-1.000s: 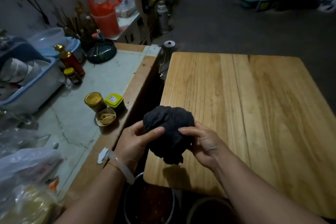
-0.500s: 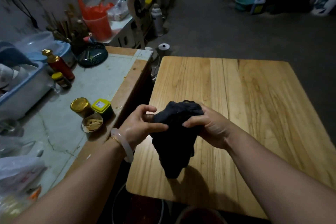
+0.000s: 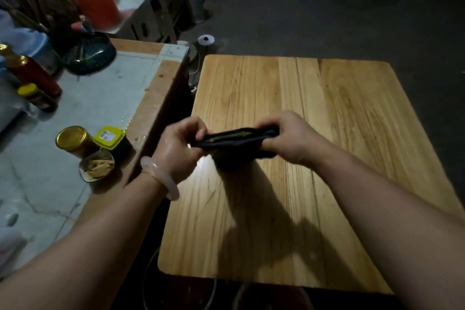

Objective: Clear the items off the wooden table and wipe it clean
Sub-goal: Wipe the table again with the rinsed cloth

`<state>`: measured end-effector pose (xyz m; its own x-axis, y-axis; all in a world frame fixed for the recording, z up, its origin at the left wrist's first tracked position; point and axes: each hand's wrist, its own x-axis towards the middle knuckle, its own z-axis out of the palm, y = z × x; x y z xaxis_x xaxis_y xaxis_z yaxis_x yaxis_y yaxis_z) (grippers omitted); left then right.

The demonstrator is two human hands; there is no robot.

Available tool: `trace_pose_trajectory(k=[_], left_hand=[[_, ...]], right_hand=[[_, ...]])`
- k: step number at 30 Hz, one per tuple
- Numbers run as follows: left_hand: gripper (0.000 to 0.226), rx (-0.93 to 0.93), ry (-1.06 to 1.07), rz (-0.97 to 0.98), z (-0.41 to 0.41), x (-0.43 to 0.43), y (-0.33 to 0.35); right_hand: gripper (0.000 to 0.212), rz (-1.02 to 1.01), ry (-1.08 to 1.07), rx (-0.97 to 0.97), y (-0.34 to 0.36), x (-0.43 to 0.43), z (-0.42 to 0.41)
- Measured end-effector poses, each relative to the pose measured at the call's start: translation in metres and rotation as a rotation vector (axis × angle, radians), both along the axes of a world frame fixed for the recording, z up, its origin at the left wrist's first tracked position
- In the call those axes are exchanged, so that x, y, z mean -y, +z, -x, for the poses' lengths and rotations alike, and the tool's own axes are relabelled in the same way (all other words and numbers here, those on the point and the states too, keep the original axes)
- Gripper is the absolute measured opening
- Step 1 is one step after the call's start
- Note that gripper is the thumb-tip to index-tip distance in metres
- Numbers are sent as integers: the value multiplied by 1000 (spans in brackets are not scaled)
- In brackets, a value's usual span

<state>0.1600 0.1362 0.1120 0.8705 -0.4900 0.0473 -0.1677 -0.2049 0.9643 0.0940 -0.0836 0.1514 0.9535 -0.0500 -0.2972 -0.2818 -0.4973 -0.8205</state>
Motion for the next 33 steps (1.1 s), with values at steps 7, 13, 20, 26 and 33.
trace_pose_trajectory(k=[7, 13, 20, 26, 33], left_hand=[[45, 141, -373, -798, 60, -29, -71], [39, -146, -431, -844, 74, -37, -106], [24, -362, -54, -548, 35, -23, -116], [41, -27, 359, -537, 18, -10, -131], [37, 262, -134, -788, 43, -7, -177]], right_hand=[[32, 220, 305, -356, -91, -37, 50], [24, 119, 278, -520, -137, -50, 65], [20, -52, -122, -332, -151, -41, 34], [43, 242, -392, -43, -167, -54, 5], [25, 426, -275, 142, -192, -110, 26]])
